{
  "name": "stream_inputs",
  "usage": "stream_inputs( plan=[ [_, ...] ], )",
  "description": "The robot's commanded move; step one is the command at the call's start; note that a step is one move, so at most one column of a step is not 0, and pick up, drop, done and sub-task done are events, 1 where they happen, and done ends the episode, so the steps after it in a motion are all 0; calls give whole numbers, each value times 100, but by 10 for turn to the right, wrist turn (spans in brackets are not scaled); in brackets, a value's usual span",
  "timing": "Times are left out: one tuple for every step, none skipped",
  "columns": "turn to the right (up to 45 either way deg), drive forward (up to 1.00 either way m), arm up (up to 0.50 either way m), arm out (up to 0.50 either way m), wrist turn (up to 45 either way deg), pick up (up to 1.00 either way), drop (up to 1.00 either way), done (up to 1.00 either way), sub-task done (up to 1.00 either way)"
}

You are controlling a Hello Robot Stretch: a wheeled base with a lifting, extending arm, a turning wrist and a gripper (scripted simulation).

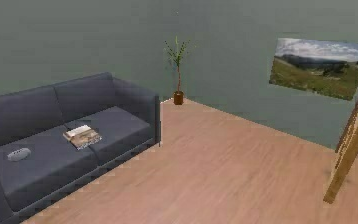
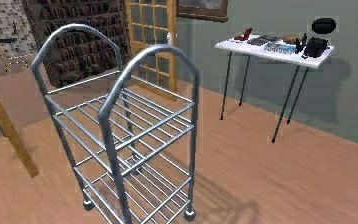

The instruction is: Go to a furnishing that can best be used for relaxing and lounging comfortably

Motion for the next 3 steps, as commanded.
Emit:
stream_inputs(
  plan=[
    [90, 0, 0, 0, 0, 0, 0, 0, 0],
    [0, 35, 0, 0, 0, 0, 0, 0, 0],
    [30, 0, 0, 0, 0, 0, 0, 0, 0]
  ],
)
